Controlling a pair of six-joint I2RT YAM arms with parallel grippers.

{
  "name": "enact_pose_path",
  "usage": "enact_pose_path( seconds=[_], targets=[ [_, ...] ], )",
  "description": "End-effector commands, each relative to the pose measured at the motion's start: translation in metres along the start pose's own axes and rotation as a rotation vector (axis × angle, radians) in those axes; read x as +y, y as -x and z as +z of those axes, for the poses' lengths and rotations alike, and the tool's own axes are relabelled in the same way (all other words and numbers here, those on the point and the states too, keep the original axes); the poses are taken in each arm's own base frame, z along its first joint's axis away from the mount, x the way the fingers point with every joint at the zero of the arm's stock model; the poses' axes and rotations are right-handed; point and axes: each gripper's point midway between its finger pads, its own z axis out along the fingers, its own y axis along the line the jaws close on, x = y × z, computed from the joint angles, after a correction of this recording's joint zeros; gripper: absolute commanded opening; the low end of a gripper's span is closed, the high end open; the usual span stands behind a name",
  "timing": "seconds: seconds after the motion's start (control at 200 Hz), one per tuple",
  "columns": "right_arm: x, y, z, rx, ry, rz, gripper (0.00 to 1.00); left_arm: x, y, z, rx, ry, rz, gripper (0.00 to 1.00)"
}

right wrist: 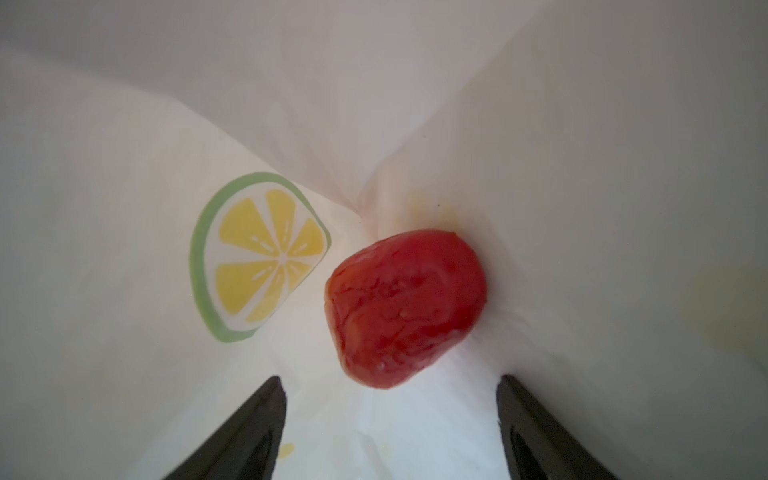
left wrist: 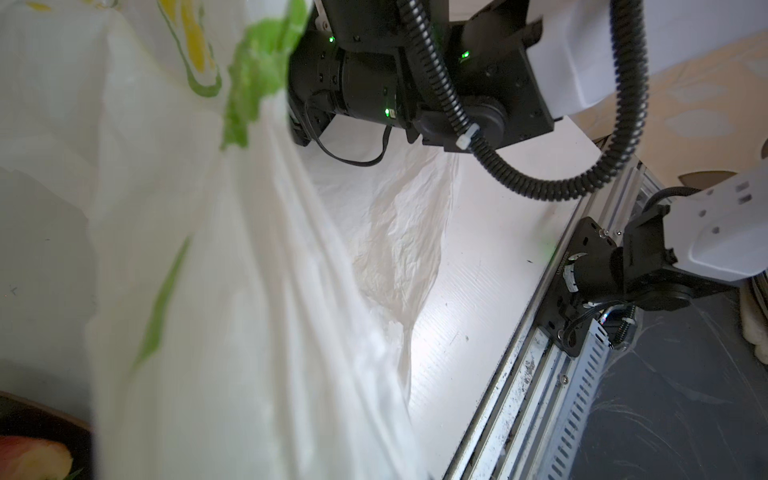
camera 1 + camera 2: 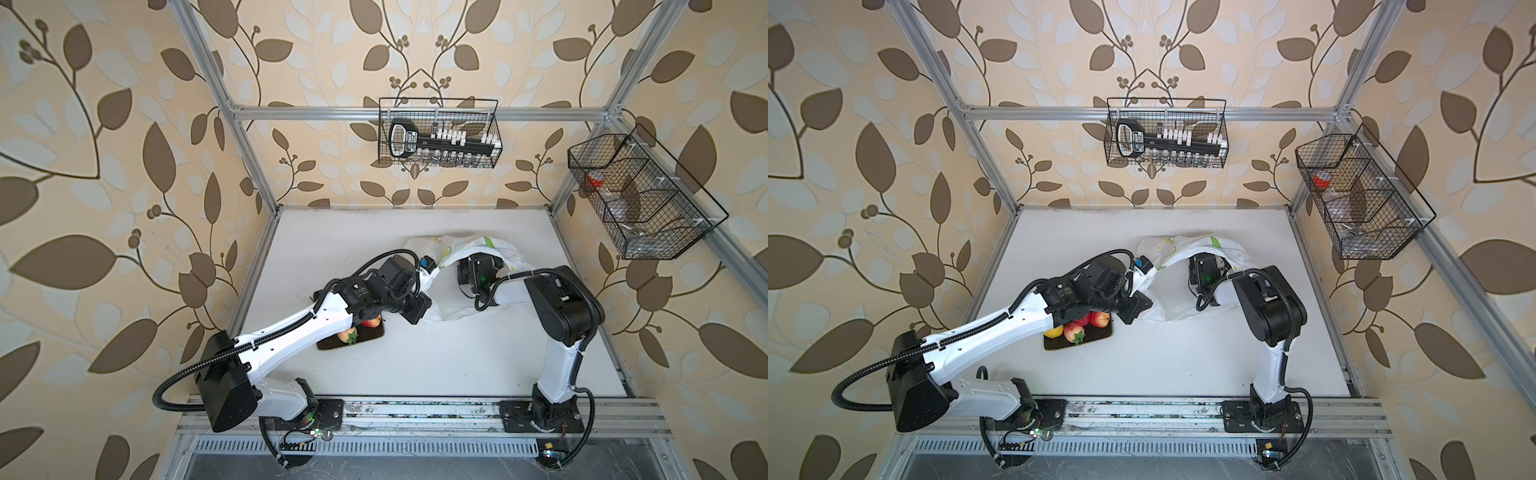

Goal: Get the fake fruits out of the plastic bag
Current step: 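Grasp the dark red fruit at the bag bottom with the right gripper, then lift the red fruit out with the right gripper while the left gripper releases the bag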

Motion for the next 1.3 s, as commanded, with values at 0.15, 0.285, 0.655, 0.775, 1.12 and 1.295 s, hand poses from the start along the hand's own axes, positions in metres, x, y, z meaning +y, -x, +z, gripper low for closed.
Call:
enact_pose_path(
  seconds=[0.15,0.285,0.655,0.775,1.12,1.295],
  targets=[
    [-0.026,-0.003,0.02,0.008,-0.097,0.08,0.75,-0.023,0.013,-0.023,-0.035,-0.056,0.037,0.0],
    [-0.032,-0.003,0.027,-0.003,-0.124,0.079,0.7,-0.026,0.008,-0.027,-0.018,-0.061,0.044,0.0],
    [-0.045,0.013,0.033,-0.082,-0.186,0.084,0.66,-0.024,0.003,-0.039,-0.028,-0.04,0.038,0.0],
    [-0.044,0.017,0.038,-0.091,-0.191,0.072,0.69,-0.025,0.0,-0.042,-0.027,-0.042,0.035,0.0],
    [-0.023,0.015,0.04,-0.061,-0.147,-0.024,0.47,-0.015,0.004,-0.039,-0.043,0.013,0.023,0.0],
    [-0.003,0.009,0.025,-0.004,-0.088,-0.11,0.45,0.003,0.017,-0.031,-0.081,0.116,-0.007,0.0]
  ],
)
